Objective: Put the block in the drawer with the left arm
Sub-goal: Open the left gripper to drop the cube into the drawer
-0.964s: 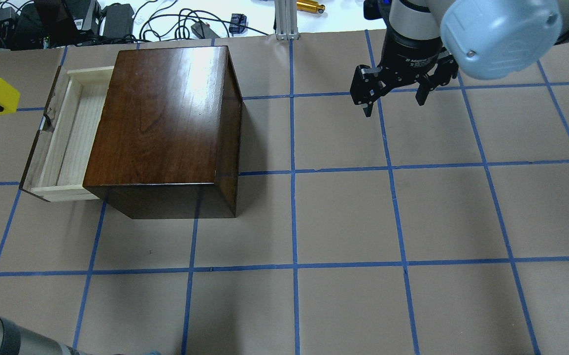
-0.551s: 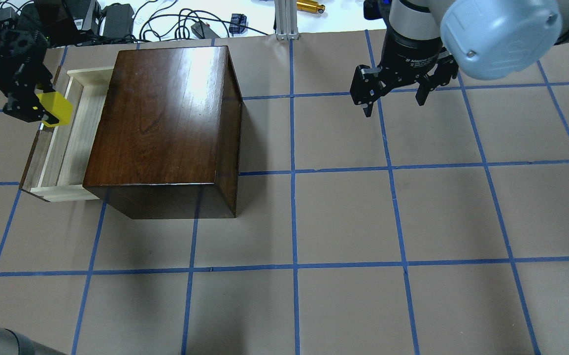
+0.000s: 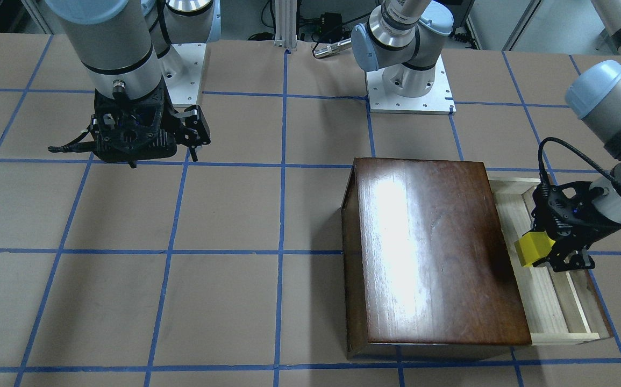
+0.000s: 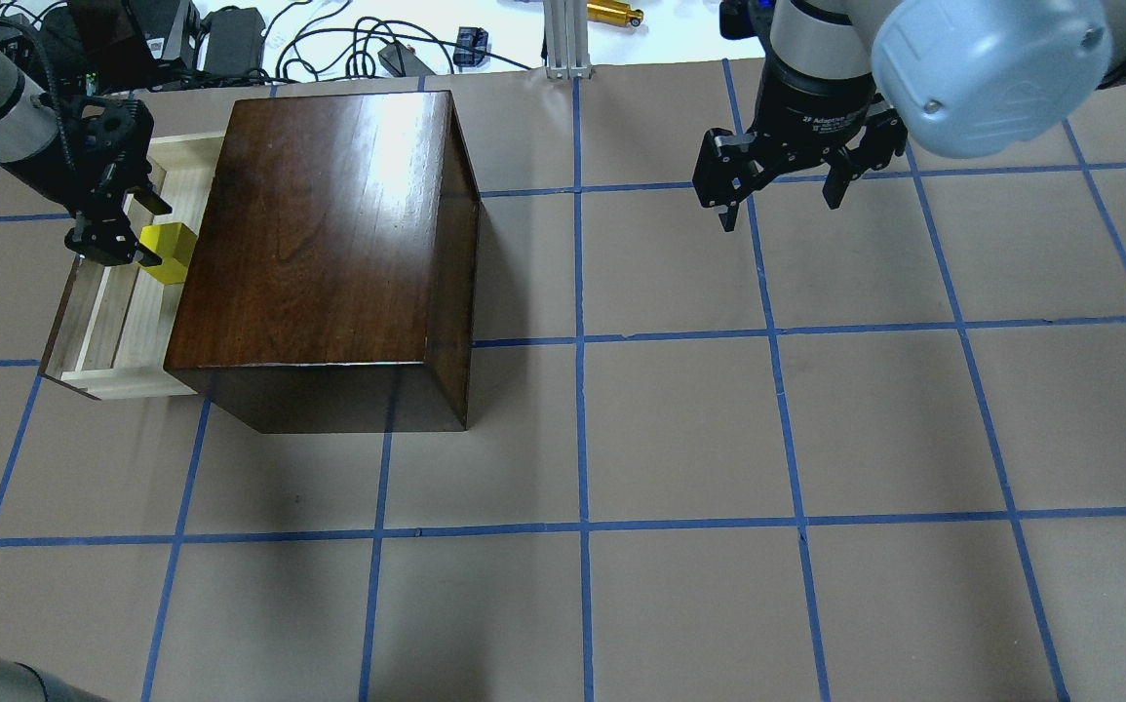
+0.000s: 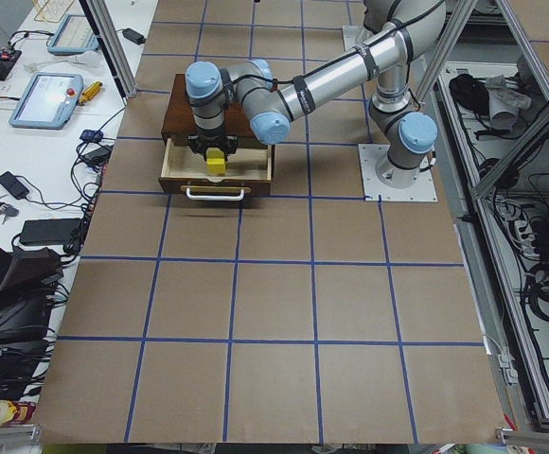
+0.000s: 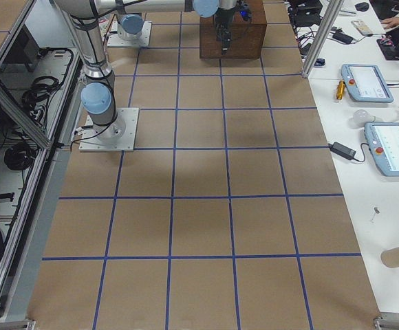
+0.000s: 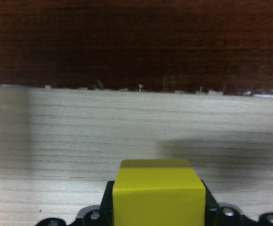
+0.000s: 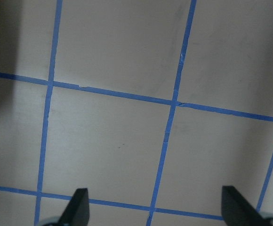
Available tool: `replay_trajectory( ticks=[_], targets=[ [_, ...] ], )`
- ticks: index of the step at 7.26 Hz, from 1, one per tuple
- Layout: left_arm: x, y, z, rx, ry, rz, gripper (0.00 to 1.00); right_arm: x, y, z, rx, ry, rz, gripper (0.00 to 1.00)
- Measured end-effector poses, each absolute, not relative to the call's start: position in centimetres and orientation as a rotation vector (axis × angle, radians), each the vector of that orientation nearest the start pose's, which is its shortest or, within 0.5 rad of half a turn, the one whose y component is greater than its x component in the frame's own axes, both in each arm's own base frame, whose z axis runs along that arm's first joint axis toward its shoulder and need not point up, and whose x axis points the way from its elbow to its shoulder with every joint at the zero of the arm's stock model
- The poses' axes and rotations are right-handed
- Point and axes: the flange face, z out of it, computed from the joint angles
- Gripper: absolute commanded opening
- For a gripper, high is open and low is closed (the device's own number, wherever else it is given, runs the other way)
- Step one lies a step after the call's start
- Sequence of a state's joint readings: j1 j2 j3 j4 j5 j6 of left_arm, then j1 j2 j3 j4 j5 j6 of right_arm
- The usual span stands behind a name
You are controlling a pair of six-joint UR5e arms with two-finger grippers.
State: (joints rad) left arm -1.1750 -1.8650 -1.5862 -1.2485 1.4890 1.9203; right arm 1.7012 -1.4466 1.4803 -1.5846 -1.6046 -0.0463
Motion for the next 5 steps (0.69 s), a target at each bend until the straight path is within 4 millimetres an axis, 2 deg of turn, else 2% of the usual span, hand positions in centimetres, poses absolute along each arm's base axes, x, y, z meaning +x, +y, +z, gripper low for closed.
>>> replay_trajectory(
  ticks=[1, 2, 4, 5],
  targets=[
    [9.6, -60.0, 36.7, 2.172, 2.29, -0.13, 1.0, 19.9, -52.1, 47.0, -0.281, 3.164, 0.029, 1.0],
    [9.1, -59.1, 39.1, 2.157, 2.31, -0.127, 1.0, 19.9, -52.1, 47.0, -0.281, 3.164, 0.029, 1.0],
    [7.8, -56.3, 45.0, 2.068, 2.42, -0.103, 1.0, 19.9, -52.1, 47.0, -0.282, 3.163, 0.029, 1.0],
    [6.9, -54.3, 47.8, 1.963, 2.516, -0.094, 1.0, 19.9, -52.1, 47.0, -0.282, 3.163, 0.029, 1.0]
  ],
)
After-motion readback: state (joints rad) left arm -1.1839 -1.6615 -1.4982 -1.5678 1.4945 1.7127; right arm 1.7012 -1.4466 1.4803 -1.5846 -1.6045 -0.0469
